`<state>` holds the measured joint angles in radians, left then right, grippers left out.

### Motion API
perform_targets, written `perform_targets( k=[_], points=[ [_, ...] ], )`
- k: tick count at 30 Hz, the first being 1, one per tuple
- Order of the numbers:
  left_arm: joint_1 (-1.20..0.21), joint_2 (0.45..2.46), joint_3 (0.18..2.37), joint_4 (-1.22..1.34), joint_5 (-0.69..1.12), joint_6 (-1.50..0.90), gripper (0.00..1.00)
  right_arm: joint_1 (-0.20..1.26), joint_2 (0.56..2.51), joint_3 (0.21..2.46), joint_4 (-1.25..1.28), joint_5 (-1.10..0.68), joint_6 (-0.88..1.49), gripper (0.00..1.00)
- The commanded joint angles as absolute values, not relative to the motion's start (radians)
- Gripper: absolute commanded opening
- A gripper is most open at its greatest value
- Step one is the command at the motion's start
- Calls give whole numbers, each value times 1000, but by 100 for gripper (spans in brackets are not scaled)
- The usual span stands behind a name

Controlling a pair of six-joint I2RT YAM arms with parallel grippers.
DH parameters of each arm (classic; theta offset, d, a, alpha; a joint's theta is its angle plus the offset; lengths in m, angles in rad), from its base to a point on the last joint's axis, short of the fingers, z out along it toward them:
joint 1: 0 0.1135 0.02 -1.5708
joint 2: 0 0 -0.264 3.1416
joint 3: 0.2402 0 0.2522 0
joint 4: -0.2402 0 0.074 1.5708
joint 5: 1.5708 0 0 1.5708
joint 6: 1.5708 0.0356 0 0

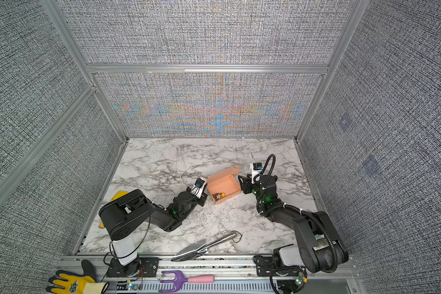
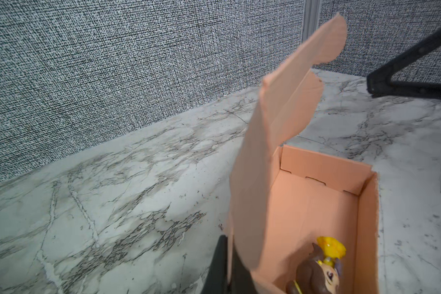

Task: Assemble paper box
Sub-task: Fold the lid at the center of the table.

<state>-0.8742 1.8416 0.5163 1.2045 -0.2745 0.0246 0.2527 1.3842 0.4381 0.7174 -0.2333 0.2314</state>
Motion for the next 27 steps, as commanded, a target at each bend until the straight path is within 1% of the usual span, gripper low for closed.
perform_targets(
  k=[1,7,10,15,17,19,21,23,24,27],
  points=[
    [-867,1829,508,1231,-204,3,0,242,1402,447,757,-290,205,58],
    [-858,1796,494,1201,-161,2,0,230,1445,460,779,-343,197,60],
    [-852,1783,495,1179,-137,5,0,230,1486,504,734,-396,152,61],
    [-822,1788,529,1130,-74,-2,0,232,1508,527,708,-425,82,60],
    [-812,1793,542,1116,-60,-3,0,239,1507,530,694,-442,69,56],
    [-804,1796,553,1107,-54,0,0,250,1511,530,704,-444,61,50],
    [-791,1795,564,1097,-46,2,0,256,1521,540,701,-435,51,40],
    [-777,1793,577,1076,-43,7,0,260,1530,540,717,-433,57,27],
    [-767,1792,586,1065,-43,8,0,263,1533,538,730,-435,64,23],
    [-742,1792,614,1022,-29,6,0,289,1510,529,725,-401,59,23]
  ],
)
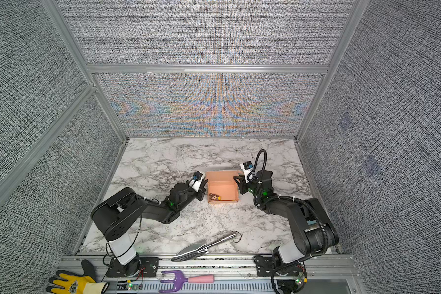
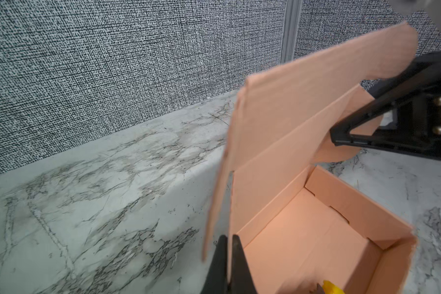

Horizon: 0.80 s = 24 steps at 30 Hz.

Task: Assemble paper box
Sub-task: Fold the lid at the center of the table.

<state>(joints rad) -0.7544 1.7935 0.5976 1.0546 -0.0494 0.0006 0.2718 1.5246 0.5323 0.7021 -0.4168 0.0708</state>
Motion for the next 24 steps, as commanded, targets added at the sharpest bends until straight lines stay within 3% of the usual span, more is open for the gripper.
perform_targets(
  k=[1,6,10,12,20,24],
  points=[
    [-736,1793,626,1003,-28,1,0,295,1499,536,695,-394,51,24],
    [-729,1811,645,990,-25,-32,0,328,1443,519,657,-337,41,20],
    [-731,1821,619,1036,-25,-67,0,358,1468,533,653,-259,48,2],
    [-730,1817,612,1044,-19,-79,0,371,1487,549,641,-240,54,0],
    [-744,1805,590,1084,-40,-145,0,423,1430,535,603,-51,122,0],
    [-753,1805,596,1083,-79,-150,0,440,1389,523,589,-15,124,10]
  ],
)
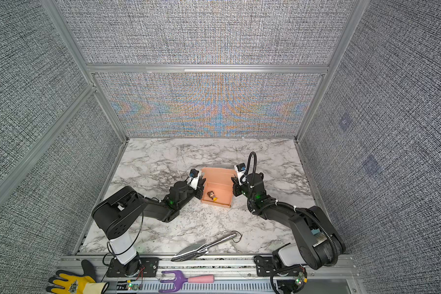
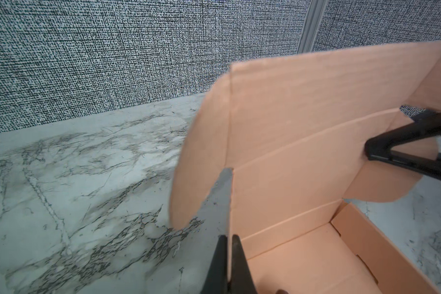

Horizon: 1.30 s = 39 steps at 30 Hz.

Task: Assemble paper box
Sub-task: Fold the lid at the center of the table.

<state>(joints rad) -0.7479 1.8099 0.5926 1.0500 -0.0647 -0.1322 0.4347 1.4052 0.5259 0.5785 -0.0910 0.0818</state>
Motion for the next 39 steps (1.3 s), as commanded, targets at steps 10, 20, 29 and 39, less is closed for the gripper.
perform_targets(
  k=[10,20,29,39],
  points=[
    [-753,1827,604,1101,-84,-156,0,449,1360,476,591,-44,130,10],
    [-753,1829,611,1085,-77,-146,0,454,1302,446,545,-45,137,26],
    [-753,1814,612,1071,-76,-144,0,459,1338,463,552,-55,134,0],
    [-759,1813,657,1032,-136,-220,0,535,1344,520,568,147,172,0]
  ],
)
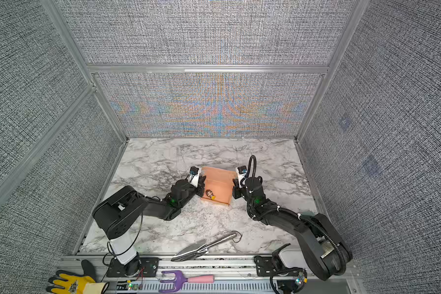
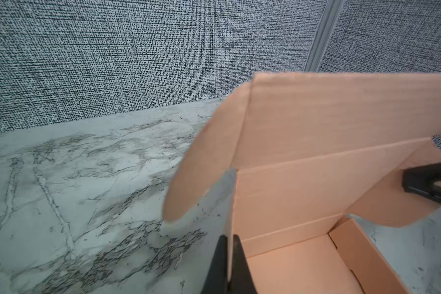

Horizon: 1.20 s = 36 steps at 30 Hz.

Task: Assemble paper box
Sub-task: Fold the lid at the center of the table.

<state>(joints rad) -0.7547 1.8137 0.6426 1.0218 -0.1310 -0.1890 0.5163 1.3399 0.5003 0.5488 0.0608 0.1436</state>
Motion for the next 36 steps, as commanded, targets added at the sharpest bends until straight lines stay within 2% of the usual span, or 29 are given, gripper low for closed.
perform_targets(
  k=[1,5,8,13,28,36],
  points=[
    [-760,1819,665,1031,-139,-224,0,541,1350,534,566,172,181,0],
    [-768,1848,697,1042,-190,-232,1,577,1384,575,583,305,225,0],
    [-769,1879,701,1090,-220,-247,6,606,1413,584,625,414,265,0],
    [-778,1907,698,1144,-246,-267,6,650,1439,610,633,546,307,0],
    [-814,1915,670,1205,-269,-327,7,708,1469,475,838,657,297,0],
    [-838,1941,646,1274,-283,-321,7,746,1466,458,819,766,386,0]
  ],
)
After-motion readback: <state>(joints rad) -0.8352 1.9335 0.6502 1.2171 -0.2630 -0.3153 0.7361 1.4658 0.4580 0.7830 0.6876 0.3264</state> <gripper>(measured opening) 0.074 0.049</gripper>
